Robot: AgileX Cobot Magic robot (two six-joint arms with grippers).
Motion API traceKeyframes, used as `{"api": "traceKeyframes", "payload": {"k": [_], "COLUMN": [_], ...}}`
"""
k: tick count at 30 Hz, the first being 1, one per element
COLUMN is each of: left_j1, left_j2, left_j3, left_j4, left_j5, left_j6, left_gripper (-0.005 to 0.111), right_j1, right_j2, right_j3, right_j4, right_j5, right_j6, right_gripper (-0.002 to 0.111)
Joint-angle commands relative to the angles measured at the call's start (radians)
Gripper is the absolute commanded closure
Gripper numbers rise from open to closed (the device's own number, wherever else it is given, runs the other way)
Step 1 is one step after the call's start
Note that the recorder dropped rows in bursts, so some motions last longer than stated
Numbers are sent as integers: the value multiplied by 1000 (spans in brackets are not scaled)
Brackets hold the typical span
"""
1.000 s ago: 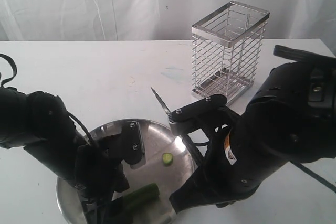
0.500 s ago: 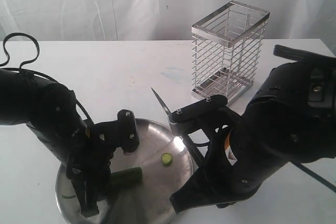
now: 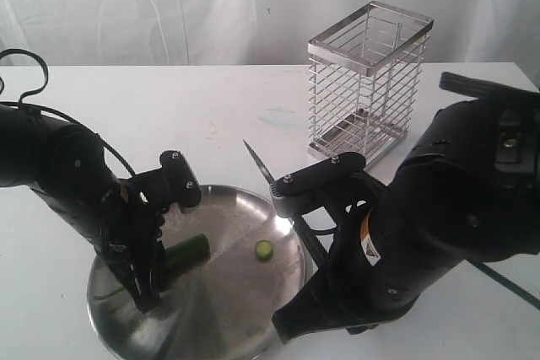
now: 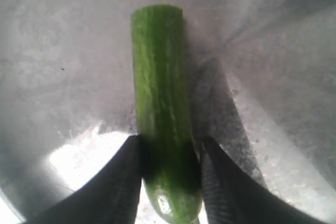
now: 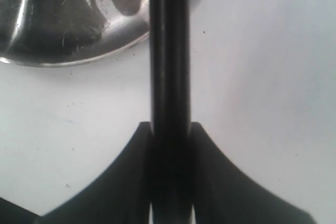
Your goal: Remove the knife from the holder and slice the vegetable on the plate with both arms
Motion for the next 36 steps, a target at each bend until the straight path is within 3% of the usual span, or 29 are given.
{"api": "traceKeyframes", "payload": {"k": [1,5,7,17,20,26,32,36], "left_j1": [3,3,3,3,3,3,14,86], "left_j2": [16,16,5,-149,-207,-270,-271,-271], "left_j3": [3,3,-2,-105,-115,-115,-109,-109], "left_j4": [-6,-6,-6,-6,-6,62,118,117], "left_j5": [1,-3,-5,108,99,94,25,-25], "left_j6": [-8,-26,-43,-178,-237,-303,-369,-431], "left_gripper": [77,55,50,49,58,107,107,107], "right_j1": [-3,-3,-3,-3,-3,-3,-3,-3], "right_j2": [-9,-9,-9,-9,-9,-9,41,152], "right_j3": [4,4,4,4,4,4,-22,-98], "right_j4": [-6,-6,-6,10,16,83,296,335], "right_j5": [-6,-6,-6,-6,-6,-4,41,138], "right_j6": [6,6,6,6,6,-35,-205,-262], "right_gripper": [108,108,108,108,108,108,108,108]}}
